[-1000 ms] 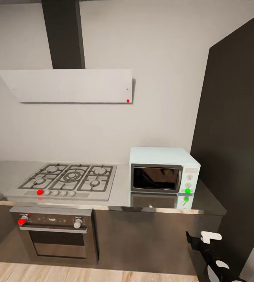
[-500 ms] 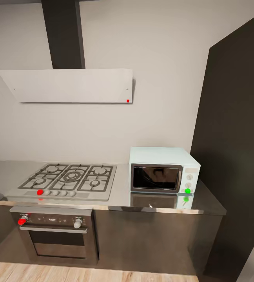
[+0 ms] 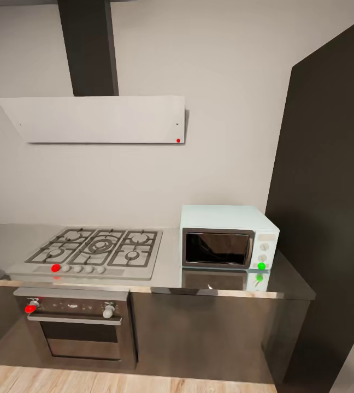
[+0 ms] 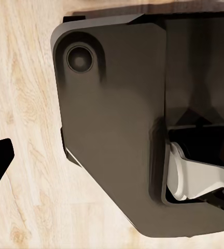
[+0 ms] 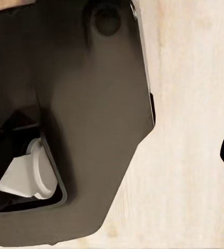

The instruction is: In the kitchen, take the popcorn bag from the countertop, put it into the microwave, and heat it until the popcorn is cooked so the cooked popcorn ends up inside the bag.

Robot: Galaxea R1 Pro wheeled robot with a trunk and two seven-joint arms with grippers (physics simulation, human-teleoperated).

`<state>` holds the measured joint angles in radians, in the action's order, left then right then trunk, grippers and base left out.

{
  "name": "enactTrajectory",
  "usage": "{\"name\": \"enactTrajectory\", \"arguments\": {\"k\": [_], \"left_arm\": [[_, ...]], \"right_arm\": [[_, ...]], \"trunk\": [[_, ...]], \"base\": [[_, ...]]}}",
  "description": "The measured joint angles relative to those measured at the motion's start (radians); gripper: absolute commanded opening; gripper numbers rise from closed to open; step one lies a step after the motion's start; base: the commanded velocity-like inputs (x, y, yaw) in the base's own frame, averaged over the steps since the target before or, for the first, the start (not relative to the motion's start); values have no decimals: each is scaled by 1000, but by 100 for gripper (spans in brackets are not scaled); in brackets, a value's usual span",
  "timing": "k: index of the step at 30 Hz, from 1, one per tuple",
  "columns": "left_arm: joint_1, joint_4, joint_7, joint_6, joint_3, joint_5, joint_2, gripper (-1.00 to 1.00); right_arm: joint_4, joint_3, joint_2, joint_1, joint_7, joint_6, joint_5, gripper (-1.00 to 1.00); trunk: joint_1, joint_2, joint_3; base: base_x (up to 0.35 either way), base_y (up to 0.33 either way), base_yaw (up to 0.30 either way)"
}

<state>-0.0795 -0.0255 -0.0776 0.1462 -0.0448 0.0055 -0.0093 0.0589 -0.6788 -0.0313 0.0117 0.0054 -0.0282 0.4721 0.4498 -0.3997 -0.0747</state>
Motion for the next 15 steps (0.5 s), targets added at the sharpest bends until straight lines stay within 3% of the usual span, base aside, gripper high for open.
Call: {"name": "enactTrajectory", "arguments": {"k": [4,6,15], "left_arm": [[1,0,0,0,0,0,0,100],[1,0,0,0,0,0,0,100],[1,0,0,0,0,0,0,100]], "right_arm": [[-15,2,0,0,0,-210,1,100],[-16,0,0,0,0,-256,1,100],[-17,2,0,1,0,-273,1,100]], "trunk": [[0,0,0],[0,0,0],[0,0,0]], "base": [[0,0,0],[0,0,0],[0,0,0]]}}
